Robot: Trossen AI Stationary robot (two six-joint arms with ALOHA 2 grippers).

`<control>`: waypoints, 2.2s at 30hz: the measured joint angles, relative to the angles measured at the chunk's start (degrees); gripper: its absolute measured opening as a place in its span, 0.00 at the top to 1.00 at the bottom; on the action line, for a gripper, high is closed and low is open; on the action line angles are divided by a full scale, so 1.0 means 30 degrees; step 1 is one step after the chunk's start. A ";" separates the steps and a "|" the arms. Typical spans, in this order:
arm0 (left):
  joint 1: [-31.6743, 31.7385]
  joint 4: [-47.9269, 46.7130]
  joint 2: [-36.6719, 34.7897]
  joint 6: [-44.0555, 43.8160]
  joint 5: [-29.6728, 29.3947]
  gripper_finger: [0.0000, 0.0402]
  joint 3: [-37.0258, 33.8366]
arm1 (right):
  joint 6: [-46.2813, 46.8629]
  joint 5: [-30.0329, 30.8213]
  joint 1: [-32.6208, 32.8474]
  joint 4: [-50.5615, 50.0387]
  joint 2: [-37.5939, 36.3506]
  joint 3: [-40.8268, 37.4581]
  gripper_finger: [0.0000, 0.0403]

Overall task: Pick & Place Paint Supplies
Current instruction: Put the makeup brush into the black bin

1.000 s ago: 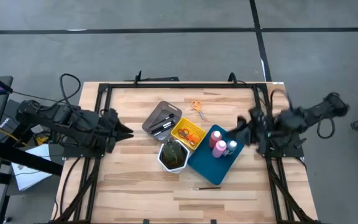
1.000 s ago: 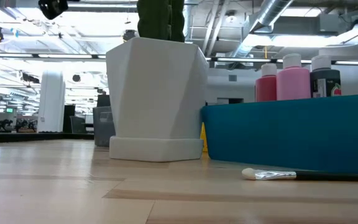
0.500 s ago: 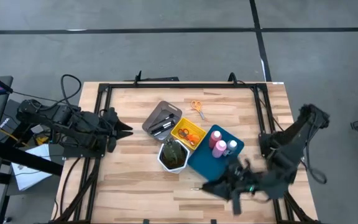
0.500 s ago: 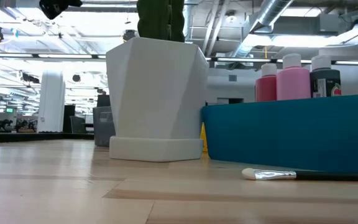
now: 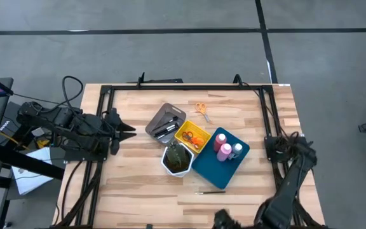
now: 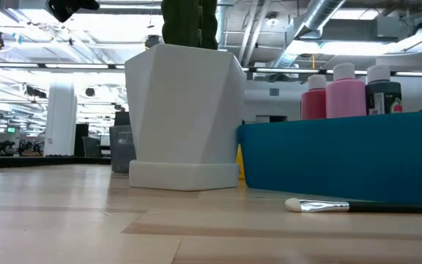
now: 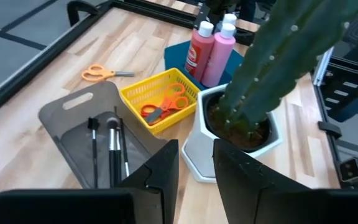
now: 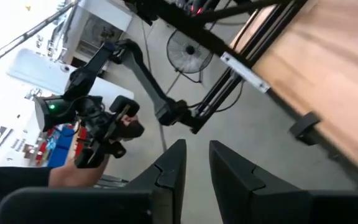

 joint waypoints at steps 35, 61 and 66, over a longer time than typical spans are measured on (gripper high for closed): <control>0.0000 -0.0909 -0.0044 0.2548 0.0319 0.77 0.0000 | 0.9501 -0.0410 -0.1362 -0.9075 0.6485 0.5250 0.88; 0.0000 -0.0940 -0.0036 0.2483 -0.1779 0.77 0.0000 | -0.7036 -1.5725 -0.7647 -1.5673 0.6485 0.5181 0.88; 0.0000 -0.0933 -0.0036 0.2476 -0.1772 0.77 0.0000 | -0.9474 -1.5437 -0.8077 -1.5908 0.6485 0.4125 0.88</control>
